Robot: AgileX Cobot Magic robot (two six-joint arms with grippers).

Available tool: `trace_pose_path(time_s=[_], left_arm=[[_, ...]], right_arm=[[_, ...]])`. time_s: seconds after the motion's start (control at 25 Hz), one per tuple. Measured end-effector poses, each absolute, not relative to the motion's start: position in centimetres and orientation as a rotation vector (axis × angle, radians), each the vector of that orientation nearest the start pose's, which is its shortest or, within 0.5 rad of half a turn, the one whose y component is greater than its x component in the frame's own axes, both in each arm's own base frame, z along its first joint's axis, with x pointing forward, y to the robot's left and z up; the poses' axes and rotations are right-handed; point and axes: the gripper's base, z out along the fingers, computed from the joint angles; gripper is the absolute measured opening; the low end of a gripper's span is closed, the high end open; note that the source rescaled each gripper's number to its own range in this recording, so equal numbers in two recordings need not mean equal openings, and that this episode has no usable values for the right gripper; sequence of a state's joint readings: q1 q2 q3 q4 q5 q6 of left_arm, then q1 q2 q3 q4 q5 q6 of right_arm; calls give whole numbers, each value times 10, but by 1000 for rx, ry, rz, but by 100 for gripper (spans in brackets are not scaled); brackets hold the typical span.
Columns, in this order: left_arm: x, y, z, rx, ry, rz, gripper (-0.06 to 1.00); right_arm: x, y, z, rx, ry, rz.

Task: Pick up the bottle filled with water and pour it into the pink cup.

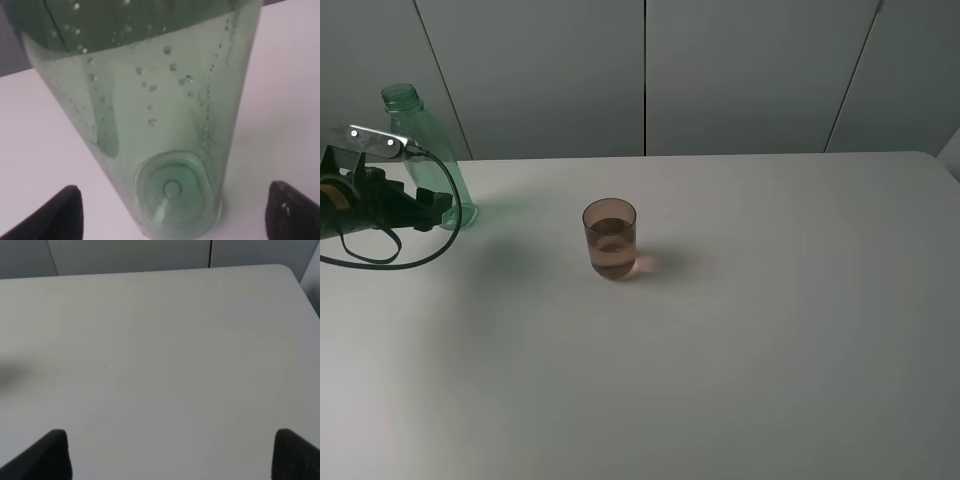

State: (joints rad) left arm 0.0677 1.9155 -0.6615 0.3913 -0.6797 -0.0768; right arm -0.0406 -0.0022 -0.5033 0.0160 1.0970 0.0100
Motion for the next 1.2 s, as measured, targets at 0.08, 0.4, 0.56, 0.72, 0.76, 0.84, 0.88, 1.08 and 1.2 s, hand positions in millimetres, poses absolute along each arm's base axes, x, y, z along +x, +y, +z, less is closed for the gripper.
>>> trace_pose_path(time_s=[0.08, 0.4, 0.56, 0.72, 0.76, 0.84, 0.88, 1.08, 1.2], left_arm=[[321, 2, 124, 306, 2066, -45, 87], [285, 14, 185, 147, 2223, 63, 83], [260, 18, 222, 59, 2220, 114, 83], [232, 13, 257, 46, 2193, 143, 63], [225, 11, 265, 56, 2194, 145, 52], [210, 4, 279, 107, 2200, 132, 24], [202, 1, 282, 135, 2220, 113, 14], [158, -11, 293, 261, 2326, 2, 0], [131, -16, 301, 274, 2334, -86, 1]], right_arm=[[-7, 2, 275, 51, 2074, 0], [-7, 2, 275, 51, 2074, 0], [-7, 2, 275, 51, 2074, 0], [-7, 2, 275, 51, 2074, 0], [-7, 2, 275, 51, 2074, 0], [-7, 2, 275, 51, 2074, 0], [-7, 2, 275, 51, 2074, 0], [-7, 2, 275, 51, 2074, 0], [-7, 2, 275, 51, 2074, 0]])
